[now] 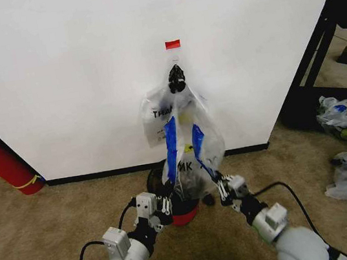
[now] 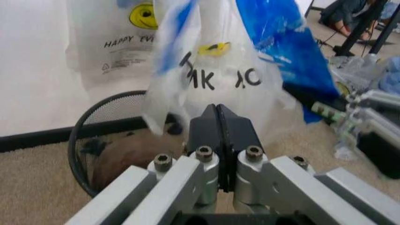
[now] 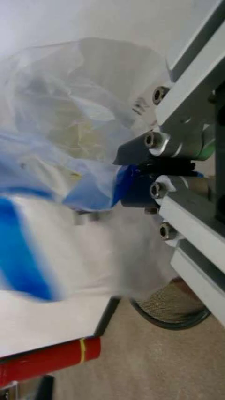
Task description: Pick up the garbage bag from the wall and place it over the trash bin.
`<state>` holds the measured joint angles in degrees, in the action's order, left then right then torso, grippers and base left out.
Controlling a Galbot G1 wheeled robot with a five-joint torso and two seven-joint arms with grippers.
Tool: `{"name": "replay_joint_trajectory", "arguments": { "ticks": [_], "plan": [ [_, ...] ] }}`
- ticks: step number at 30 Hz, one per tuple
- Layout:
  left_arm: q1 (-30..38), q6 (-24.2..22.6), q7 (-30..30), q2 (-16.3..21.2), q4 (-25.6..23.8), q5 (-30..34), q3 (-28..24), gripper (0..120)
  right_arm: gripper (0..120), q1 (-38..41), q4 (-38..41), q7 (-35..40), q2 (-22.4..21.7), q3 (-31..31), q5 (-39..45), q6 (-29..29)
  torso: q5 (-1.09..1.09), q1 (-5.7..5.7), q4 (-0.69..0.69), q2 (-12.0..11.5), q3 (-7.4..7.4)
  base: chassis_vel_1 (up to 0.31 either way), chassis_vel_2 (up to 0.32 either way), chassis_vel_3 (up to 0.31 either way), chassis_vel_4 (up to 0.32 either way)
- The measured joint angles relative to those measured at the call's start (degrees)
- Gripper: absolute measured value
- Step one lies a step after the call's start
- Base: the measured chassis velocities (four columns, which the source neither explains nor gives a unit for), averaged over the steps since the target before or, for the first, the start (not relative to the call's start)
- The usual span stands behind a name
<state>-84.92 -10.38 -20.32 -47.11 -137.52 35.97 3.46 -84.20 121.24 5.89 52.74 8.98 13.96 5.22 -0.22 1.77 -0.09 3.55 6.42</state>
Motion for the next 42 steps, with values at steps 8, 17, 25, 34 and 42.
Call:
{"name": "replay_joint_trajectory", "arguments": {
  "ticks": [8, 17, 25, 34, 42],
  "plan": [
    [-2.0, 0.51, 0.24, 0.57, -1.22, -1.16, 1.03, 0, 0, -0.39, 3.07, 0.12, -0.23, 2.21, 1.41, -0.82, 0.0, 0.0, 0.02, 0.0, 0.0, 0.0, 0.0, 0.0, 0.0],
    [10.09, -1.04, -0.15, 1.88, 1.25, 1.78, 0.54, 5, 0, -0.04, 3.16, 0.23, -0.36, 2.57, 1.66, -1.01, 0.0, 0.0, -0.01, 0.0, 0.01, 0.0, 0.0, 0.0, 0.0],
    [20.09, -2.07, 2.86, 6.75, 7.53, 9.69, 1.01, 33, 0, 2.37, 1.78, 0.18, -1.27, 1.29, 2.48, -1.56, -0.01, 0.01, 0.03, 0.0, 0.02, 0.0, 0.0, 0.0, 0.0],
    [30.36, -3.68, 11.11, 6.01, 17.29, 30.98, -0.47, 65, 0, 2.44, 1.17, 0.12, -2.19, 1.63, 2.53, -1.56, -0.01, 0.01, 0.02, -0.02, 0.02, 0.0, 0.0, 0.0, 0.0],
    [37.86, -5.99, 17.23, 3.27, 27.87, 45.25, -0.72, 95, 0, 3.09, 0.82, 0.06, -2.42, 1.58, 2.47, -1.66, 0.0, 0.01, 0.01, -0.01, 0.01, 0.0, 0.0, 0.0, 0.0]
  ]
}}
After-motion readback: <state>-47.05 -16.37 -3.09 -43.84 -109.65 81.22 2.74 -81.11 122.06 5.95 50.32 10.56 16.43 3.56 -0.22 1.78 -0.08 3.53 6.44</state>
